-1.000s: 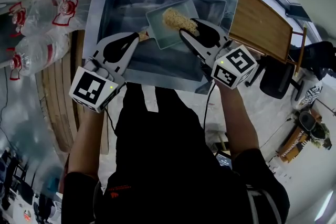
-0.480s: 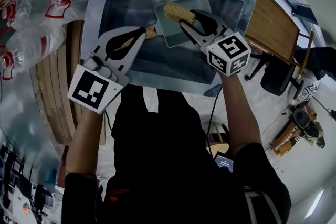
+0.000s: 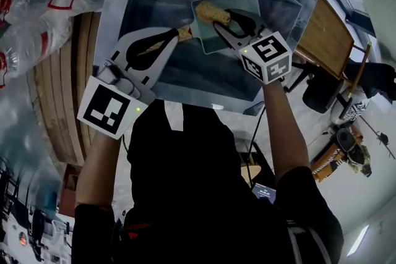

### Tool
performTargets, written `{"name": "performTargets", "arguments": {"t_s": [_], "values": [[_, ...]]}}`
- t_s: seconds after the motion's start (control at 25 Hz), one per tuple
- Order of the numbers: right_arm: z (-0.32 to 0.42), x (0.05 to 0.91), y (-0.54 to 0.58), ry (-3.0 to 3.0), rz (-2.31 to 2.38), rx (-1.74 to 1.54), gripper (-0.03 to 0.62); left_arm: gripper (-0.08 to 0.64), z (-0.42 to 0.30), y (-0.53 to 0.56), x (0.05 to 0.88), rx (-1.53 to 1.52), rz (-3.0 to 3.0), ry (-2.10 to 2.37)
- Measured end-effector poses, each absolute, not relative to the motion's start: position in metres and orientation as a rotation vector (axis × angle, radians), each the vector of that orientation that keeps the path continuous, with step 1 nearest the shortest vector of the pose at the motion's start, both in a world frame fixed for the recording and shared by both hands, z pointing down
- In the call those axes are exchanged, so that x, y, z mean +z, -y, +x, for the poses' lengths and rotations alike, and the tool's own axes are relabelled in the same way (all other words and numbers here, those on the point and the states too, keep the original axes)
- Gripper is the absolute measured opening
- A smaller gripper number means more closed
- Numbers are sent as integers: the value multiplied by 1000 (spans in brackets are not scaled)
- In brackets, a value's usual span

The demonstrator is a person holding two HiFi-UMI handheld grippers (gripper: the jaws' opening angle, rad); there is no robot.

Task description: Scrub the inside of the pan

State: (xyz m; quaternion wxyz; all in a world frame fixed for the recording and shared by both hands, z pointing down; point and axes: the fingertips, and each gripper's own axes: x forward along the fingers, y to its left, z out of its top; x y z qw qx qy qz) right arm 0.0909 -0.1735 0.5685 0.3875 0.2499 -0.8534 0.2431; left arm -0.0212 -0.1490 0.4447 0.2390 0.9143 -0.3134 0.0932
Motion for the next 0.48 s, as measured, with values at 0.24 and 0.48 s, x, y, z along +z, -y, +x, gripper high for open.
{"name": "performTargets", "arguments": {"t_s": [0.24,0.48], "values": [[86,586,173,2085,560,525,178,17,-23,146,445,245,2506,859],[84,592,175,2051,520,467,179,17,-20,143,449,244,2490,854]]}}
